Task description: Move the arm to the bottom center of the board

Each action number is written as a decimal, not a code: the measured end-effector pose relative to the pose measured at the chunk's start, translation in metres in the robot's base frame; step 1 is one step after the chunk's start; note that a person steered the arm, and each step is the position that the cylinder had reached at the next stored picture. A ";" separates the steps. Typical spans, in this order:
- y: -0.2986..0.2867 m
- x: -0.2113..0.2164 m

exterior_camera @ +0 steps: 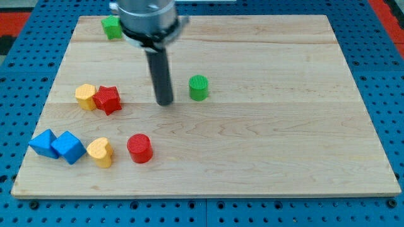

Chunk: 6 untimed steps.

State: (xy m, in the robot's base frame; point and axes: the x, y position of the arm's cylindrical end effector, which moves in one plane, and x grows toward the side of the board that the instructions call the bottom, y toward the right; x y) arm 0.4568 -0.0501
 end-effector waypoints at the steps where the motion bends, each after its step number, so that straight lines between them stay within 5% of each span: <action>1: 0.044 0.047; 3: 0.066 0.008; 6: 0.008 0.053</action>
State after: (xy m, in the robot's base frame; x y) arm 0.5096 -0.0419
